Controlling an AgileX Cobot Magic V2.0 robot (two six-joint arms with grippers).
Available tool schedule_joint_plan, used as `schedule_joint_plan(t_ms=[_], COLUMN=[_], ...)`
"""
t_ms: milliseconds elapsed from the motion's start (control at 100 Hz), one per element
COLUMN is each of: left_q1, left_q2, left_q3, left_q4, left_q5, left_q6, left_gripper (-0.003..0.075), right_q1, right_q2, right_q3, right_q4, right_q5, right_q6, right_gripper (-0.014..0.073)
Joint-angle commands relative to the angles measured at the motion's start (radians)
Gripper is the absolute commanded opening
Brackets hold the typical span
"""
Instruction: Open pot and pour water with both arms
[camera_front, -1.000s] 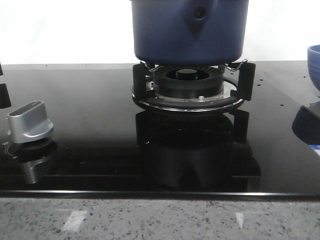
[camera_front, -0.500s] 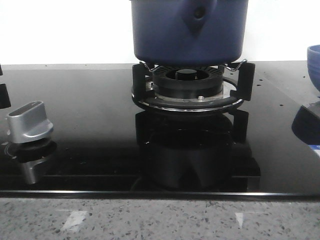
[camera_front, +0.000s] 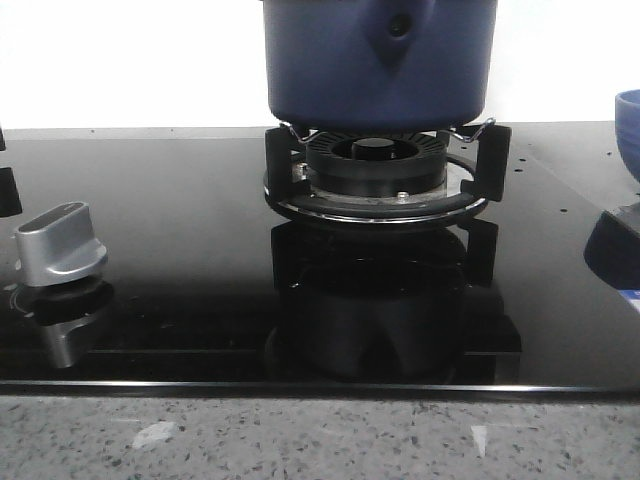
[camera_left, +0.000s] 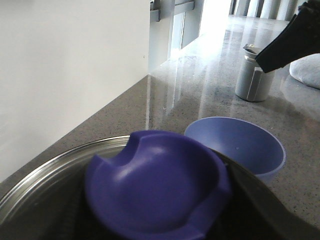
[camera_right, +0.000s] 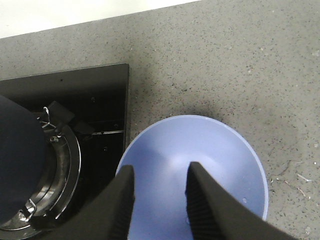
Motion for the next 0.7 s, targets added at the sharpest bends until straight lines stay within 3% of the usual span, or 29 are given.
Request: schedule_joint_plan(t_ms=[0,690], left_q1=[-0.022,-0.032], left_q2=[-0.052,-0.052], left_q3=[-0.037,-0.037], left_q4=[-0.1,-0.104], left_q5=[0.018,-0.038], left_q6=[0.021,0.037], left_gripper=[0.0349,0.0349], right_q1=[0.002,0.002], right_q2=[-0.027,-0.027], right_q3=[-0.034,0.023], right_q4=[0.025,0.025], right_q5=[-0.044,-0.066], right_q6=[-0.008,-0.018], right_gripper=[0.0227,0.0227])
